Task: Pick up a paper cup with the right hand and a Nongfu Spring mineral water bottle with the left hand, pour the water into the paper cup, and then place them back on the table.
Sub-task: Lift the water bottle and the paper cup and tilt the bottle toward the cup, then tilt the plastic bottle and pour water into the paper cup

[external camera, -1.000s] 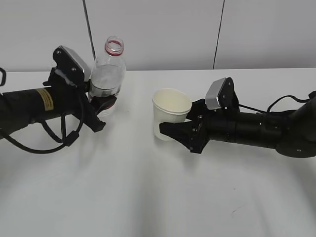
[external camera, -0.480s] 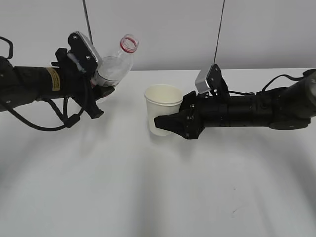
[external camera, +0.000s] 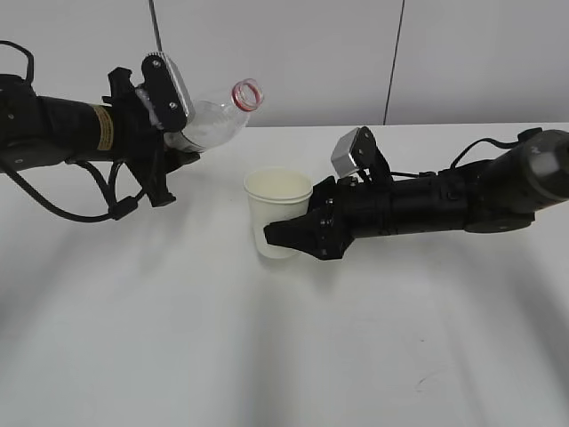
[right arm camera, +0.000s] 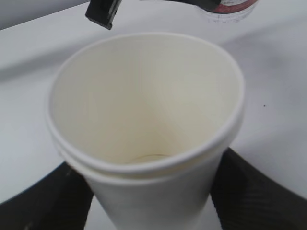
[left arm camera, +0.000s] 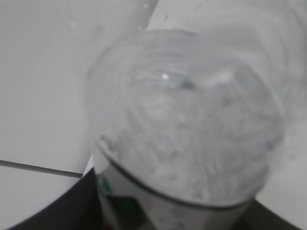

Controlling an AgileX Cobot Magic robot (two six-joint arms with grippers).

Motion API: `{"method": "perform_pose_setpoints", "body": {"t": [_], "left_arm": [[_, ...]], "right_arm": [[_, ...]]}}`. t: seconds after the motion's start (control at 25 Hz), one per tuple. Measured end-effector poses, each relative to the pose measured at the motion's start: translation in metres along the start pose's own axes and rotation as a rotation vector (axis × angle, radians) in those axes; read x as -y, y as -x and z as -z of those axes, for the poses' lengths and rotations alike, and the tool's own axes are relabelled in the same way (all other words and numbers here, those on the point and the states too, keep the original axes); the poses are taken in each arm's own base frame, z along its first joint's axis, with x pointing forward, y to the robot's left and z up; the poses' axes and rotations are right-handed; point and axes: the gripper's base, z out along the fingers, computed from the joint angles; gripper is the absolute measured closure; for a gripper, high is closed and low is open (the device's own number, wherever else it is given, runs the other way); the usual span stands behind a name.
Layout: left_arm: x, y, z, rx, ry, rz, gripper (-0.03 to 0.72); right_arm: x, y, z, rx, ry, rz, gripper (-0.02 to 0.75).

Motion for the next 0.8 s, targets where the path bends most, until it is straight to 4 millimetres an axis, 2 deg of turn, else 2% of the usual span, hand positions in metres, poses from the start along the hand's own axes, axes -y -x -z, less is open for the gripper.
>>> {"method": "perform_pose_setpoints", "body": {"t": [0.24,0.8], "left_arm": [[-0.0053,0.0008,0.0000,-0.026,0.000,-0.080,0.351],[-0.0099,0.0004,0.0028,-0.076,-0.014,-0.259,0.351]], "right_arm": [[0.0074,0.0093,-0.0016,-0.008,-0.013,0.019,0.216],[0.0083,0.0060,-0.0015,-0.049,-0.019,0.047,0.216]]}}
